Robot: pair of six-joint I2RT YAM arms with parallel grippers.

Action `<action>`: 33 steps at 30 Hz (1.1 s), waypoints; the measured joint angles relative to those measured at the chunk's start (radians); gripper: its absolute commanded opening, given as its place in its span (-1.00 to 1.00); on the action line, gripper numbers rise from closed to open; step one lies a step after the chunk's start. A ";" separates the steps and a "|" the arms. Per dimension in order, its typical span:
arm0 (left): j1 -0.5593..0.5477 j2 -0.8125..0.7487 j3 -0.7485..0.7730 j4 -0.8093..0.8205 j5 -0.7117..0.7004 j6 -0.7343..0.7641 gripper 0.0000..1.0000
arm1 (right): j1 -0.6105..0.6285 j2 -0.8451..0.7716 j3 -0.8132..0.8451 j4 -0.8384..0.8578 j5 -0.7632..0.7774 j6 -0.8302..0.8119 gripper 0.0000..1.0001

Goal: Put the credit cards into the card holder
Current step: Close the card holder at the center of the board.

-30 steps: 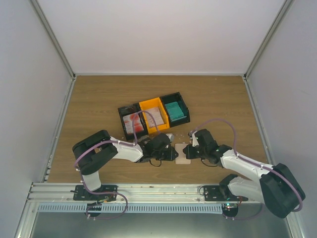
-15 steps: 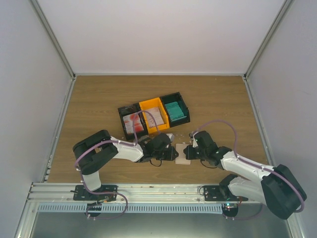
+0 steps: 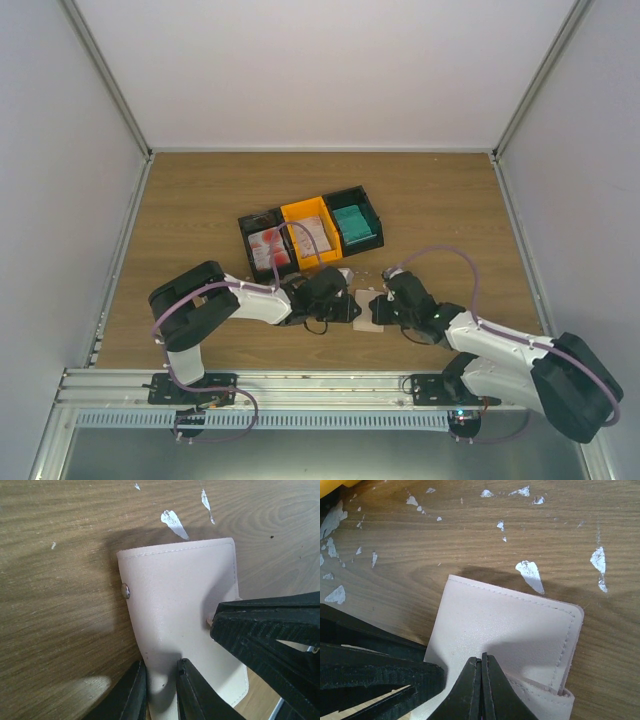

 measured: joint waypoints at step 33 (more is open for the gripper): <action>0.018 0.002 0.016 -0.012 0.016 0.025 -0.45 | 0.119 0.015 0.262 -0.323 0.124 0.143 -0.52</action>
